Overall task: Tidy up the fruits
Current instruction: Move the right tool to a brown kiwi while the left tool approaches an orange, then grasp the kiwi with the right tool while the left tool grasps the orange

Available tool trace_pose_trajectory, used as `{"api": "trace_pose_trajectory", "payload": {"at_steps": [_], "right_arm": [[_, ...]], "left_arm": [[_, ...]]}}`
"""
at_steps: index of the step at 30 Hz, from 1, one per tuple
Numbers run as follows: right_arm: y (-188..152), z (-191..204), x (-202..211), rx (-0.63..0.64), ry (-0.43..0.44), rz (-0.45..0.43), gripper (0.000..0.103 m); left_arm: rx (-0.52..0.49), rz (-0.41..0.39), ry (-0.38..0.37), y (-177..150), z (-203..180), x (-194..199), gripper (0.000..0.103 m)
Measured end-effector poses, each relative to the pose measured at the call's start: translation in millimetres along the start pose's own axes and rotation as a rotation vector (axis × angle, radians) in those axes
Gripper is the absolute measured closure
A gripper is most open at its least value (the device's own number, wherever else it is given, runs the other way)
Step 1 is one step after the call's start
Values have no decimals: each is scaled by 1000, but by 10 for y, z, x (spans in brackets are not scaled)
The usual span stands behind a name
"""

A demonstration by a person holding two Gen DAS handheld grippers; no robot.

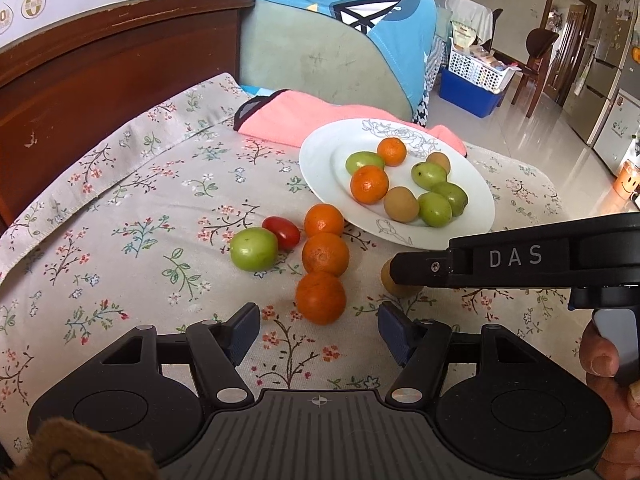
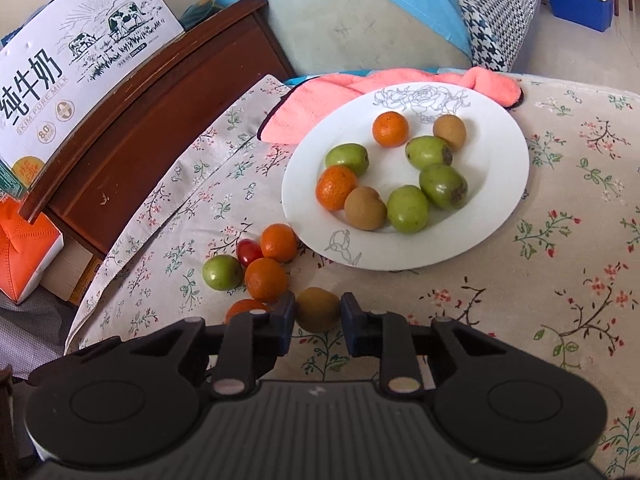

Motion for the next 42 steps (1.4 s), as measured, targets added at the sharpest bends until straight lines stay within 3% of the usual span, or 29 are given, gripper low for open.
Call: {"api": "trace_pose_trajectory", "payload": {"at_steps": [12, 21, 23, 28, 30, 36, 42], "right_arm": [[-34, -103, 41, -21, -46, 14, 78], [-44, -102, 20, -30, -43, 30, 75], [-47, -102, 22, -27, -42, 30, 75], [-73, -84, -5, -18, -35, 46, 74], [-88, -63, -19, -3, -36, 52, 74], [-107, -36, -11, 37, -48, 57, 76], [85, -89, 234, 17, -50, -21, 76]], "left_arm": [[101, 3, 14, 33, 165, -115, 41], [62, -20, 60, 54, 177, -158, 41], [35, -21, 78, 48, 142, -168, 44], [-16, -32, 97, 39, 95, -172, 70], [-25, -35, 94, 40, 82, -161, 75], [11, -48, 53, 91, 66, -82, 76], [36, -90, 20, 260, 19, 91, 76]]}}
Point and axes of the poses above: each gripper's, at about its wrist camera, not at the fingertips, and x roughly against the way its jaws point, z to its left, y to its top, the point moved 7 cm from there along -x, roughly the way its jaws point, and after that the axes turned 6 degrees about z, right-handed, at the moved point
